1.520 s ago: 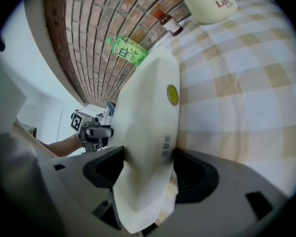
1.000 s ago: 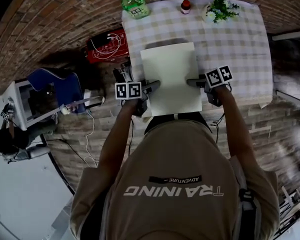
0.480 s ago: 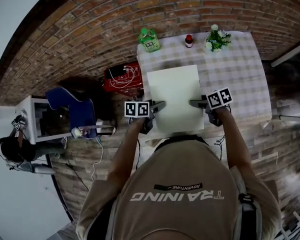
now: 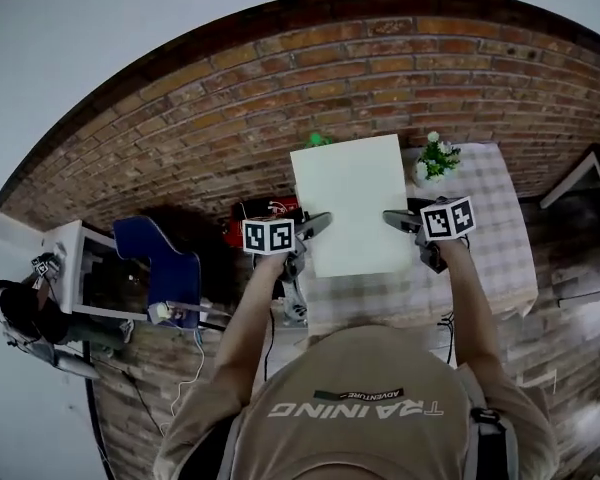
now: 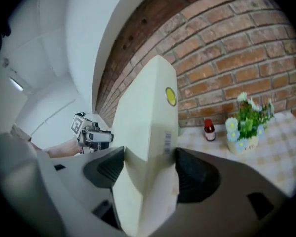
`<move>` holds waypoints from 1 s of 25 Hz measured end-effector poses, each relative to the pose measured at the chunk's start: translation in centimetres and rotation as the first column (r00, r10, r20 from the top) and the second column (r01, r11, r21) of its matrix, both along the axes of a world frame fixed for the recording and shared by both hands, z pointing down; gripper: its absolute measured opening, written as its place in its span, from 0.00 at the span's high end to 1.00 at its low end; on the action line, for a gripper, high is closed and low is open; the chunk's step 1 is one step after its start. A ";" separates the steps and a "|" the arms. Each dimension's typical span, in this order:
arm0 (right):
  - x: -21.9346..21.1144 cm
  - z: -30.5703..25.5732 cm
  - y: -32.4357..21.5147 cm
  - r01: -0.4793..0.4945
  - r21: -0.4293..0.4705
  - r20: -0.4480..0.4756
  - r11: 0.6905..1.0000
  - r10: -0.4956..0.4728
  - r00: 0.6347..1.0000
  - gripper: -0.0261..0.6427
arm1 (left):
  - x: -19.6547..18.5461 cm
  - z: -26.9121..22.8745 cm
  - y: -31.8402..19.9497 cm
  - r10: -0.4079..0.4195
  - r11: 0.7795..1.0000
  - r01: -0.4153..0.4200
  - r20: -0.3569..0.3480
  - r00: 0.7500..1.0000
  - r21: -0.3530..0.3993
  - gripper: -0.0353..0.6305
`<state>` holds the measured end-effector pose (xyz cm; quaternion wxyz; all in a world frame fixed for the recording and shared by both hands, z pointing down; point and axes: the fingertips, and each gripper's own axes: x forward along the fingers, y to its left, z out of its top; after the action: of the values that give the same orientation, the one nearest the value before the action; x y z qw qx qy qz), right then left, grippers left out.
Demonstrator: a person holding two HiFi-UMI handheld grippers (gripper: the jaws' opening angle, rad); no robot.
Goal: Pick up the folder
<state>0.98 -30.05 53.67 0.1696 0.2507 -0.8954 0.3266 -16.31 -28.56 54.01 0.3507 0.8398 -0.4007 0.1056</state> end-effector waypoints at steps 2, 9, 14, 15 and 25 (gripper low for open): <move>-0.1 -3.1 -1.0 0.000 0.071 0.008 0.997 0.000 1.000 0.53 | -0.1 -2.7 -1.1 -0.006 0.998 0.005 0.011 1.000 0.058 0.44; -0.1 -13.4 -4.3 -0.023 0.296 0.061 0.955 0.005 0.998 0.53 | -0.3 -12.4 -5.2 0.017 0.967 -0.023 0.026 1.000 0.256 0.44; -0.2 -18.4 -4.6 -0.058 0.399 0.119 0.915 0.010 0.993 0.53 | -0.4 -18.2 -5.6 0.005 0.925 -0.025 0.055 0.998 0.380 0.44; -0.2 -19.5 -4.7 -0.062 0.424 0.126 0.904 0.009 0.992 0.53 | -0.5 -19.4 -5.7 0.000 0.914 -0.023 0.056 0.998 0.404 0.44; -1.6 -30.7 -4.4 -0.078 0.627 0.156 0.775 -0.027 0.987 0.53 | -2.0 -30.5 -5.2 -0.037 0.803 -0.010 0.067 0.997 0.596 0.44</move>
<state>-0.64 -34.47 22.97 0.0006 0.2791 -0.9599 0.0283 -18.29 -33.74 23.52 0.0551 0.9001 -0.4323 0.0036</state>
